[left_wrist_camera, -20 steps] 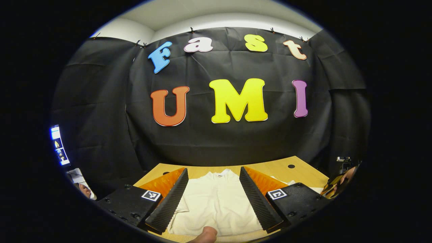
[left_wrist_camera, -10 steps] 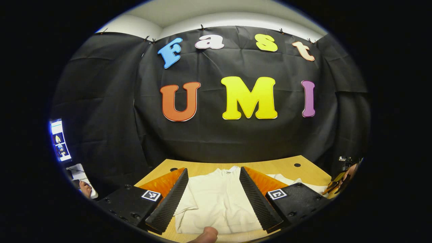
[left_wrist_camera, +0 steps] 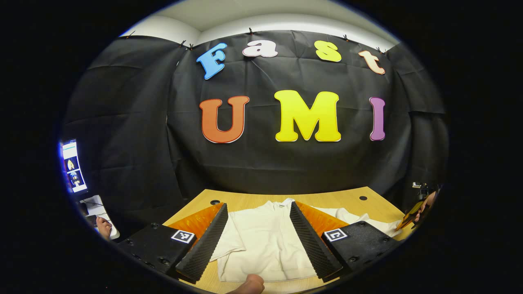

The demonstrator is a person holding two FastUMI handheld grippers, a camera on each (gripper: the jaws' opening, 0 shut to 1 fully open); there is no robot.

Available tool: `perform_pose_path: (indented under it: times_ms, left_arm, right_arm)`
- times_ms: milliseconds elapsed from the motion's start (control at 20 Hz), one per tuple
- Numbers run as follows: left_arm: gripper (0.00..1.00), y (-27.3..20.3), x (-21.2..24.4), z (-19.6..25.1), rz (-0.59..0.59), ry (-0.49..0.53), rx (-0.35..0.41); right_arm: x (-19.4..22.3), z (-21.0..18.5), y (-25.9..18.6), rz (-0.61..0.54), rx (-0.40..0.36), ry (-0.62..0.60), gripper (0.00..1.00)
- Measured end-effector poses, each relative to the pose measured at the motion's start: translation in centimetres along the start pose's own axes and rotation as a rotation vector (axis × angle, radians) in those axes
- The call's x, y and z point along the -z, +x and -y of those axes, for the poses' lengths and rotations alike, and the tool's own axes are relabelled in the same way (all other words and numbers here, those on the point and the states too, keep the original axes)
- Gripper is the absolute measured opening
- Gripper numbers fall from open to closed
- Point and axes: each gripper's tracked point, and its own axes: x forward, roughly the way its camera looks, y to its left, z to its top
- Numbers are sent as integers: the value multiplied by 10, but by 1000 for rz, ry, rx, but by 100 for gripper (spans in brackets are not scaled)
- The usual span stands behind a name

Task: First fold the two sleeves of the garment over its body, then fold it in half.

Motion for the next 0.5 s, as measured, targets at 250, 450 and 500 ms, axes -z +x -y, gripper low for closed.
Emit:
perform_pose_path:
  times_ms: [250, 450, 500]
  left_arm:
    - [99, 2, 6, 0, -13, -14, 27]
    - [99, 2, 2, -5, 9, -5, 38]
    - [99, 2, 2, -7, 13, -5, 38]
  right_arm:
    - [-15, -42, -40, 30, -69, -46, 7]
    - [-13, -82, -57, 58, -109, -117, 7]
    - [-16, -92, -68, 59, -125, -121, 0]
